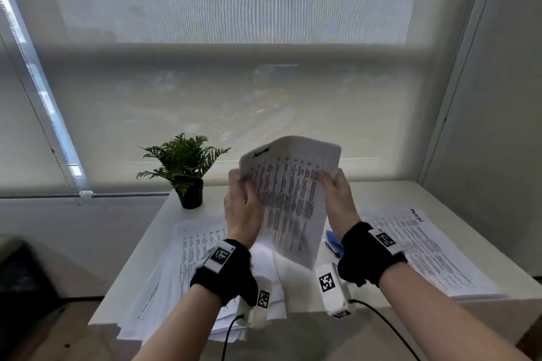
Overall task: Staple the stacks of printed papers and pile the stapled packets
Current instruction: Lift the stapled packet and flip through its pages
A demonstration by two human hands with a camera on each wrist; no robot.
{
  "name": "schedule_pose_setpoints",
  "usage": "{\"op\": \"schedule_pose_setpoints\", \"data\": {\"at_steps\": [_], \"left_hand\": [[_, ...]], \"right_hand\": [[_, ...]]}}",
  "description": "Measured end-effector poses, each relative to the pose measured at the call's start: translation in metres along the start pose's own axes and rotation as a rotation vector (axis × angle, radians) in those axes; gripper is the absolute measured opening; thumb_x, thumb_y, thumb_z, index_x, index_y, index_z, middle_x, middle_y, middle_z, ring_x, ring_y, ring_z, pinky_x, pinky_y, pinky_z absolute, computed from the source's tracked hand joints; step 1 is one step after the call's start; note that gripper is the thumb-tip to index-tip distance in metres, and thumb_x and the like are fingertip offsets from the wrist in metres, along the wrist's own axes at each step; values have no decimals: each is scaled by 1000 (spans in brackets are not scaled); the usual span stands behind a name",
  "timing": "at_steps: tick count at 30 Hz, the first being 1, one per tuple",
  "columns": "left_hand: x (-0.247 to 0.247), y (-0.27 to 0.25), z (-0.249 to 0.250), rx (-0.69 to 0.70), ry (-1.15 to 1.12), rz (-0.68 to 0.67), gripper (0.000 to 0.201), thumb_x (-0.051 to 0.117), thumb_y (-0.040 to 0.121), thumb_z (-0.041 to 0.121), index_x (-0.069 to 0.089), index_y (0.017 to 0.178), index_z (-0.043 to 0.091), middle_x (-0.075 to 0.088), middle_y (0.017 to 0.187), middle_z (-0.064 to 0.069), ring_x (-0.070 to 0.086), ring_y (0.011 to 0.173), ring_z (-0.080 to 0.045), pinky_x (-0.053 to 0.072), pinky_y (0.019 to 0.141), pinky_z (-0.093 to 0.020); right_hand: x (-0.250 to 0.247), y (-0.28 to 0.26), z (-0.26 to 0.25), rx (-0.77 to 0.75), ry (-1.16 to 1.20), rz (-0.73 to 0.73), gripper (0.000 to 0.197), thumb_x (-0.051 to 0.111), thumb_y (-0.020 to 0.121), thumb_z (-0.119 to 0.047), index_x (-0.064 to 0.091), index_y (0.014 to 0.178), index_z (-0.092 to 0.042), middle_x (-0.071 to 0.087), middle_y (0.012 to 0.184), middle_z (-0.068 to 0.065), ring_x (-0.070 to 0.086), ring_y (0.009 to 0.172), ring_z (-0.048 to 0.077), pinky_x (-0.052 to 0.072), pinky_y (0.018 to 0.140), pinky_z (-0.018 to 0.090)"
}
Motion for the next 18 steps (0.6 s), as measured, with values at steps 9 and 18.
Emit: {"op": "schedule_pose_setpoints", "data": {"at_steps": [9, 18], "left_hand": [[-3, -8, -43, -166, 8, -10, 13, 35, 98, 13, 37, 111, 10, 52, 80, -1, 49, 72, -23, 35, 60, -31], [3, -14, -82, -341, -134, -184, 25, 39, 99, 20, 51, 121, 16, 64, 108, -5, 60, 97, -20, 51, 82, -35]], "right_hand": [[2, -5, 29, 60, -178, -62, 18, 45, 97, -11, 41, 112, -21, 59, 98, -1, 58, 88, 14, 49, 78, 31], [-5, -1, 61, 144, -333, -26, 21, 42, 99, -13, 44, 117, -23, 62, 107, 0, 59, 101, 23, 47, 96, 42]]}}
Point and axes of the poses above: each hand's wrist, its own y-axis towards the middle knuckle, its own x-axis out of the palm, z = x × y, the point moved 4 cm from there along y, towards the middle knuckle
